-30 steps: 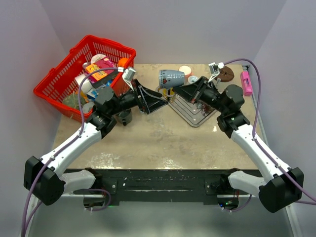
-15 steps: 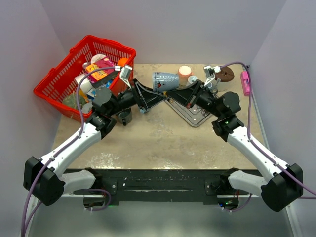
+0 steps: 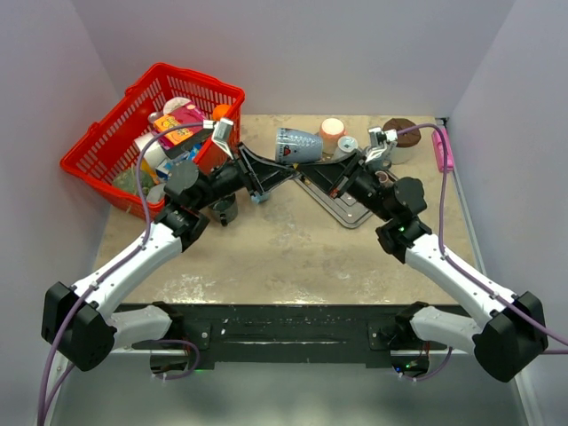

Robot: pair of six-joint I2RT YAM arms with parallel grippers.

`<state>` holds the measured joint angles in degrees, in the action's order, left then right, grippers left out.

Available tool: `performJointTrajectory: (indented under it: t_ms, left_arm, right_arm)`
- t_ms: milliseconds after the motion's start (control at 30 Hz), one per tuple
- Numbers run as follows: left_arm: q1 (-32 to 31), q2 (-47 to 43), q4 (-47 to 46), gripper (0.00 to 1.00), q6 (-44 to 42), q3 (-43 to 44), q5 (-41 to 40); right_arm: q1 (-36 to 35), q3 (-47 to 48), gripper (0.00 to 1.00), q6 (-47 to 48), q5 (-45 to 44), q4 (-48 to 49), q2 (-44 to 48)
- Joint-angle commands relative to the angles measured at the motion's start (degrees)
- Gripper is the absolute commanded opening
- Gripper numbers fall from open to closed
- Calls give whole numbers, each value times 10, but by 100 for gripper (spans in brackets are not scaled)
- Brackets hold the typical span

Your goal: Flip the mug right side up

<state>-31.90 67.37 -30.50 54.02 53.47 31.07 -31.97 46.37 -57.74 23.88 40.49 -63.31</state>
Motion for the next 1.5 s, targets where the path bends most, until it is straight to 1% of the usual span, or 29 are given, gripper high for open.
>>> performJointTrajectory:
  t_ms: [0, 33, 100, 133, 233, 267, 300, 333, 367, 433, 467, 533, 567, 633, 667, 700, 733, 767, 800, 867, 900, 1000, 1167, 1300, 1467]
  left_arm:
    - [2, -1, -42, 27, 6, -2, -19]
    - [2, 0, -41, 19, 6, -2, -19]
    - [2, 1, -36, 9, 4, -1, -21]
    - [2, 5, -32, 0, 3, 2, -21]
    - [3, 7, -1, 0, -14, 13, -31]
    - [2, 7, 16, 0, -25, 15, -41]
    - [2, 6, 25, 0, -32, 16, -46]
    - [2, 4, 35, 0, -39, 21, -52]
    - [2, 2, 54, 0, -57, 22, -65]
    - [3, -1, 80, 0, -72, 29, -83]
    - [2, -2, 105, 0, -90, 31, -98]
    - [2, -3, 128, 0, -107, 37, -113]
    - [3, -3, 153, 0, -126, 40, -127]
    - [2, -1, 191, 0, -147, 60, -149]
    - [1, 2, 235, 0, -178, 70, -168]
    - [0, 10, 259, 0, -195, 80, -178]
    - [-3, 16, 285, 0, -208, 101, -192]
    - [-4, 21, 329, 0, -231, 107, -212]
    - [-5, 30, 343, 0, -243, 111, -219]
    - [-11, 42, 379, 0, -267, 123, -245]
    - [-17, 56, 390, 0, -271, 129, -256]
    - [-30, 91, 419, 0, -281, 133, -293]
    - [-59, 144, 445, 0, -288, 145, -370]
    - [-85, 213, 478, 0, -296, 206, -412]
    - [-90, 269, 509, 0, -297, 240, -451]
  right_arm:
    - [-15, 0, 0, 13, -21, 59, 24]
    - [-15, 0, 0, 12, -23, 58, 22]
    - [-16, 2, 0, 13, -23, 46, 22]
    - [-16, 4, 0, 14, -26, 37, 23]
    - [-17, 9, 0, 23, -34, 6, 26]
    - [-17, 11, 1, 25, -37, -5, 26]
    - [-17, 15, 7, 36, -37, -34, 24]
    - [-17, 21, 9, 42, -38, -46, 23]
    - [-17, 20, 23, 46, -40, -54, 21]
    - [-17, 12, 40, 47, -53, -67, 20]
    - [-17, 9, 58, 50, -59, -75, 21]
    - [-17, 7, 69, 57, -75, -109, 23]
    - [-17, 9, 76, 77, -96, -130, 26]
    - [-18, 32, 83, 110, -119, -225, 29]
    - [-17, 46, 86, 142, -151, -273, 29]
    - [-16, 59, 89, 160, -172, -356, 32]
    - [-17, 80, 89, 176, -194, -392, 34]
    - [-16, 88, 90, 195, -237, -424, 37]
    - [-16, 100, 91, 203, -268, -476, 46]
    - [-16, 108, 92, 215, -320, -515, 55]
    - [-17, 115, 92, 216, -361, -547, 58]
    - [-15, 123, 93, 218, -420, -587, 67]
    - [-15, 123, 93, 214, -441, -609, 60]
    - [-15, 123, 93, 215, -446, -622, 46]
    - [-15, 119, 93, 216, -453, -634, 43]
